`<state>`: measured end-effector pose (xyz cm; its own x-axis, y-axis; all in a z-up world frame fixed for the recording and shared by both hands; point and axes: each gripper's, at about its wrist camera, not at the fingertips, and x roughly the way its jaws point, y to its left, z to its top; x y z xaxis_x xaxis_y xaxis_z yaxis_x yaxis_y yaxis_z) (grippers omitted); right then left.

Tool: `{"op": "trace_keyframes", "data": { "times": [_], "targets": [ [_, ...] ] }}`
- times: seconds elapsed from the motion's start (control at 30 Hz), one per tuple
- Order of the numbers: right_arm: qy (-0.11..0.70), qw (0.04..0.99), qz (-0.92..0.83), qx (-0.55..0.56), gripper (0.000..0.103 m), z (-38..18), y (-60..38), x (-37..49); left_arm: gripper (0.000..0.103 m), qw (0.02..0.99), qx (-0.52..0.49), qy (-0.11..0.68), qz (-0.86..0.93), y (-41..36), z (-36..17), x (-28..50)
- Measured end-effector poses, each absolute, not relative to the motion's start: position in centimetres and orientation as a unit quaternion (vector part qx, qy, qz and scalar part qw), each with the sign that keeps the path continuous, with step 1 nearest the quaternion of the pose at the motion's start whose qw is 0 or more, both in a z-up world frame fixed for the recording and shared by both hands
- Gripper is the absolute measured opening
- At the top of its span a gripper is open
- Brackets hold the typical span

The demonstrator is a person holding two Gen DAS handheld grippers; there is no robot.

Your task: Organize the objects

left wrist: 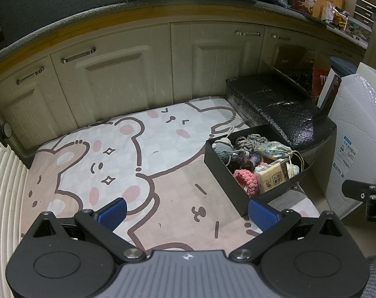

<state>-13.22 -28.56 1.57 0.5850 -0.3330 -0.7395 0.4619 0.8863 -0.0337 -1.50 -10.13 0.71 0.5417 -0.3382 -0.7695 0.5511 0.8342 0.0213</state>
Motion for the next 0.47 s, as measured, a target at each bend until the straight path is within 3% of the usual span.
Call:
{"op": "trace_keyframes", "data": {
  "times": [0.47],
  "targets": [
    [0.396, 0.886, -0.224, 0.082, 0.103, 1.52, -28.57, -13.25, 0.103, 0.868, 0.131, 0.405, -0.254, -10.07, 0.71, -1.48]
  ]
}}
